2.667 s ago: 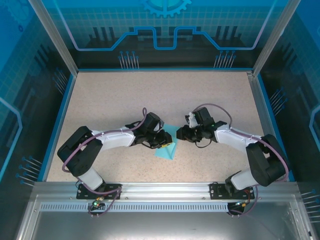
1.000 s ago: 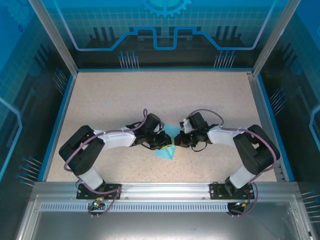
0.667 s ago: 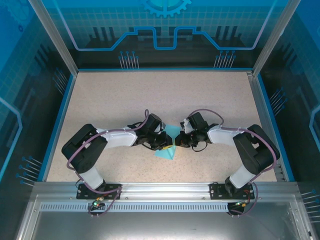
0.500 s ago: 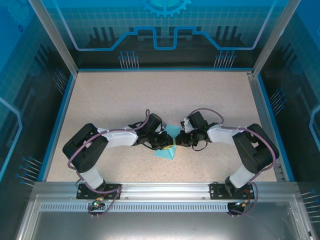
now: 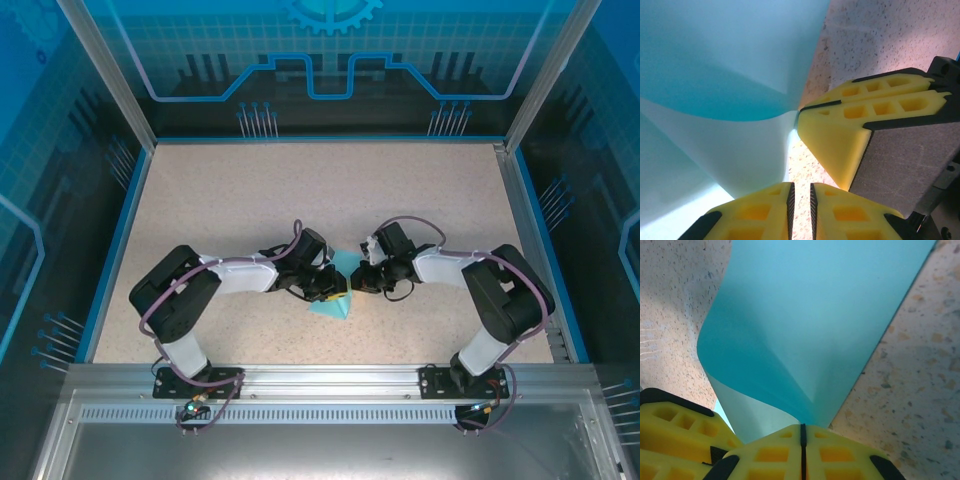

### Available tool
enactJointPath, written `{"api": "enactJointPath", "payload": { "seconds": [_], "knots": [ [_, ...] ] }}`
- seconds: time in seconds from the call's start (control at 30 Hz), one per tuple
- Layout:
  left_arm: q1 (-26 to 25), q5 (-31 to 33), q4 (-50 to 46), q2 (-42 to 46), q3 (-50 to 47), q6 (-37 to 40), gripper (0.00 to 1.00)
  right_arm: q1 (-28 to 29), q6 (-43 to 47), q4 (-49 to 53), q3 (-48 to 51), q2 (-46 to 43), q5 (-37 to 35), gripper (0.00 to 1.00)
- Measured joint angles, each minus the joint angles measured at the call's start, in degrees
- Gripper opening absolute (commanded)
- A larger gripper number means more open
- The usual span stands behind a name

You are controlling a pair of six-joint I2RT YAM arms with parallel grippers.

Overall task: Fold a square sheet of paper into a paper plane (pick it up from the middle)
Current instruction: Fold the triangle a second time at the center of the table.

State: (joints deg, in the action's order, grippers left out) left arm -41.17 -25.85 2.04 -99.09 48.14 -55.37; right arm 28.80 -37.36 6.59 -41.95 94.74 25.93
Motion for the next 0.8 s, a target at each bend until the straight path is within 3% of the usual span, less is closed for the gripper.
{"api": "enactJointPath", "payload": {
  "seconds": [0.8],
  "knots": [
    [-0.07,0.04,-0.50,-1.27,0.15,0.26,0.18,0.02,0.39,0.07,-0.92,2.05,0.02,0.08]
  ]
}}
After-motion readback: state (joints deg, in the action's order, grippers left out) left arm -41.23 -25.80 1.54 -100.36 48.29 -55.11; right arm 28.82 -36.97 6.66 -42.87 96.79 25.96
